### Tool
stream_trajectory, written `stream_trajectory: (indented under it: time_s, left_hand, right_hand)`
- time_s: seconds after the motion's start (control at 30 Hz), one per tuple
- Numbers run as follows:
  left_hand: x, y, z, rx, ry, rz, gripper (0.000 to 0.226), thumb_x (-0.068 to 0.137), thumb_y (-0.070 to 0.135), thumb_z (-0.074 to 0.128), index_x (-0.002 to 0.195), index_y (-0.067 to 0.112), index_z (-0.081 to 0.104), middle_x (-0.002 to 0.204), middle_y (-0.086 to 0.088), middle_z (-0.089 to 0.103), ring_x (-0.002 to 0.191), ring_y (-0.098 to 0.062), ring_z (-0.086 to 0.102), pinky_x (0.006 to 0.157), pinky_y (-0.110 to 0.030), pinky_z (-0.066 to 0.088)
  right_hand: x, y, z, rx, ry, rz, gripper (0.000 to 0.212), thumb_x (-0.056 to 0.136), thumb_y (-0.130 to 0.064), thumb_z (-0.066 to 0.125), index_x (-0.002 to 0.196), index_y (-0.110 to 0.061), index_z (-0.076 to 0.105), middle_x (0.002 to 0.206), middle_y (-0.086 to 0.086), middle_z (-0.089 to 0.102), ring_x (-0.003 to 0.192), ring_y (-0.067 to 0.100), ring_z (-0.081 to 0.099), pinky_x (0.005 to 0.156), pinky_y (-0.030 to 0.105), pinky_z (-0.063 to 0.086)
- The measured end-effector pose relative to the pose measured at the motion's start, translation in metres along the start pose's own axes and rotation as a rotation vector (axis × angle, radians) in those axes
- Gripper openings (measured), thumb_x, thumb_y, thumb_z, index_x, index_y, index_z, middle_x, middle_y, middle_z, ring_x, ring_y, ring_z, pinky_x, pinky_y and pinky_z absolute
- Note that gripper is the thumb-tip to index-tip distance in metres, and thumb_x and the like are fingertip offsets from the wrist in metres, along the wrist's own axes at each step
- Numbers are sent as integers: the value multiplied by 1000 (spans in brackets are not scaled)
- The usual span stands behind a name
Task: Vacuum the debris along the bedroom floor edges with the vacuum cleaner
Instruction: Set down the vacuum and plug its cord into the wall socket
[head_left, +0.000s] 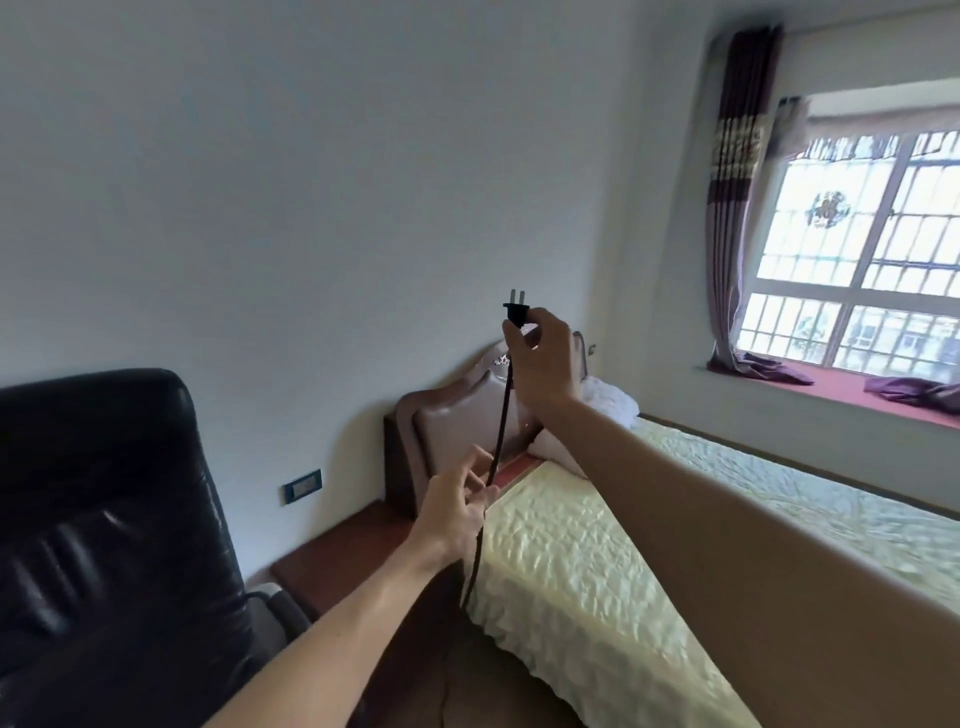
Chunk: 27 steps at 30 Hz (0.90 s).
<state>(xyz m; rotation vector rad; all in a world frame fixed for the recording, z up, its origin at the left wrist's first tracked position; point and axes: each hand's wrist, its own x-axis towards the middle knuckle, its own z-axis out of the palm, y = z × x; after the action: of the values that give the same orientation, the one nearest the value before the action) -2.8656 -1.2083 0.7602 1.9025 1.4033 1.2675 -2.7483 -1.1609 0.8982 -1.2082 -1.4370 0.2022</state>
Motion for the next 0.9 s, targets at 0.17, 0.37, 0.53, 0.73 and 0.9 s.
stream_trajectory:
  time_s: [0.17, 0.37, 0.53, 0.73, 0.9]
  left_hand:
    - [17, 25, -4, -32, 15, 45, 17, 93, 12, 66, 101, 23, 56, 80, -2, 60, 56, -4, 51, 53, -15, 48]
    - [46, 48, 6, -26, 36, 71, 18, 92, 9, 67, 104, 19, 58, 77, 0, 58, 57, -4, 51, 58, -16, 51]
    - [79, 63, 37, 3, 53, 110, 19, 91, 9, 68, 104, 19, 57, 76, 4, 58, 55, -1, 50, 53, -11, 45]
    - [132, 82, 93, 9, 94, 110, 23, 91, 11, 68, 99, 29, 57, 76, 7, 58, 52, 2, 50, 56, -14, 44]
    - [172, 94, 135, 27, 123, 74, 17, 91, 13, 68, 103, 22, 59, 77, 4, 57, 57, -3, 50, 61, -25, 52]
  right_hand:
    - [22, -22, -15, 62, 28, -7, 18, 94, -24, 60, 105, -15, 70, 59, -8, 55, 56, 14, 51, 61, 31, 43]
    - [56, -23, -29, 106, 51, -28, 8, 89, -24, 60, 88, -20, 67, 51, -2, 58, 52, 24, 58, 63, 40, 55]
    - [95, 6, -45, 125, 66, -46, 9, 92, -29, 61, 86, -24, 66, 53, 0, 59, 62, 32, 67, 66, 43, 57]
    - [155, 56, -72, 121, 46, -66, 9, 92, -29, 61, 83, -27, 64, 57, 3, 62, 65, 32, 66, 66, 39, 54]
    - [200, 98, -85, 146, 17, -73, 12, 92, -29, 61, 87, -20, 68, 59, 9, 66, 62, 33, 66, 66, 44, 57]
